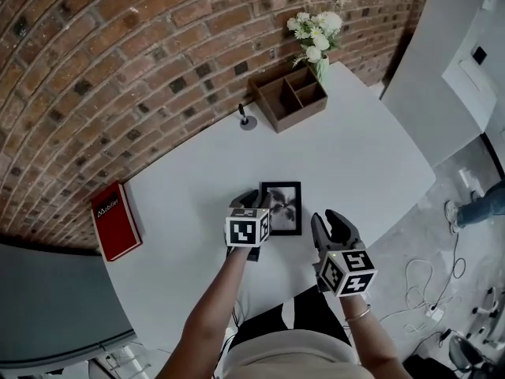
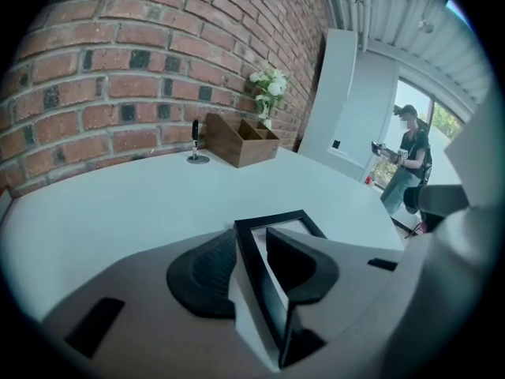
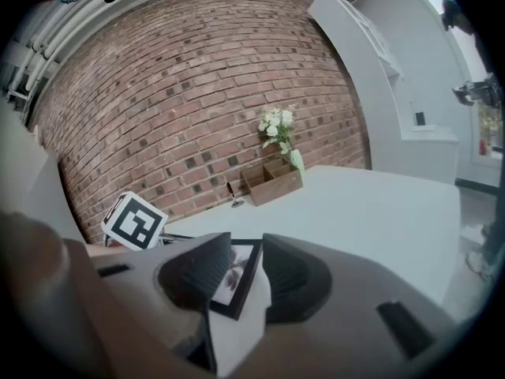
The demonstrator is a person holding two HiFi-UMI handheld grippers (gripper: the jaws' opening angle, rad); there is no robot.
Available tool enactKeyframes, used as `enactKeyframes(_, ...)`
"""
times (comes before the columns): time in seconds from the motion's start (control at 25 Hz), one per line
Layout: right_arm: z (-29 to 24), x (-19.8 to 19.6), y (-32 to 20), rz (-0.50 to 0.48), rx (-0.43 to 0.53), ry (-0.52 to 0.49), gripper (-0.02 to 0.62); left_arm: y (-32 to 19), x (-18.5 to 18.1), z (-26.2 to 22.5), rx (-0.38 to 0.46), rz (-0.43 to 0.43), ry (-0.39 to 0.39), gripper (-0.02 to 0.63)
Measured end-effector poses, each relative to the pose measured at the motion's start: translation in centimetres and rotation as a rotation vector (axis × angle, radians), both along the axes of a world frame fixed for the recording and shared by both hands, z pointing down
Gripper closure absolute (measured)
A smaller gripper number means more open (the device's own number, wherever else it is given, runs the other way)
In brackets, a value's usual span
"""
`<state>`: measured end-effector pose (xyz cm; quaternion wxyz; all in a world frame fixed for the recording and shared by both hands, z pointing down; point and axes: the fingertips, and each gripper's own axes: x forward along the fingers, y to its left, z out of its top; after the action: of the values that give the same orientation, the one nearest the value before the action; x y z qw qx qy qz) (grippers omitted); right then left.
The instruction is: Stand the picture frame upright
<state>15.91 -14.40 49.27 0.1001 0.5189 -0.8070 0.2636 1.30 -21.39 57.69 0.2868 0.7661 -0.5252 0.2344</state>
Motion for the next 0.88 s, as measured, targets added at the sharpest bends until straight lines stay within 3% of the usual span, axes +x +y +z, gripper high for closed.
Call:
enactKeyframes(0.32,0.6,0.1,-0.2,0.002,-0.012,0.006,0.483,-0.1,0.4,1.9,-0.085,-0.002,0.004,0.491)
enactKeyframes(0.88,1.7,-0.8,-0.1,-0.013,-0.047,0.019,0.483,0.0,0.7,2.2,-0.129,-0.007,0.011,0.511)
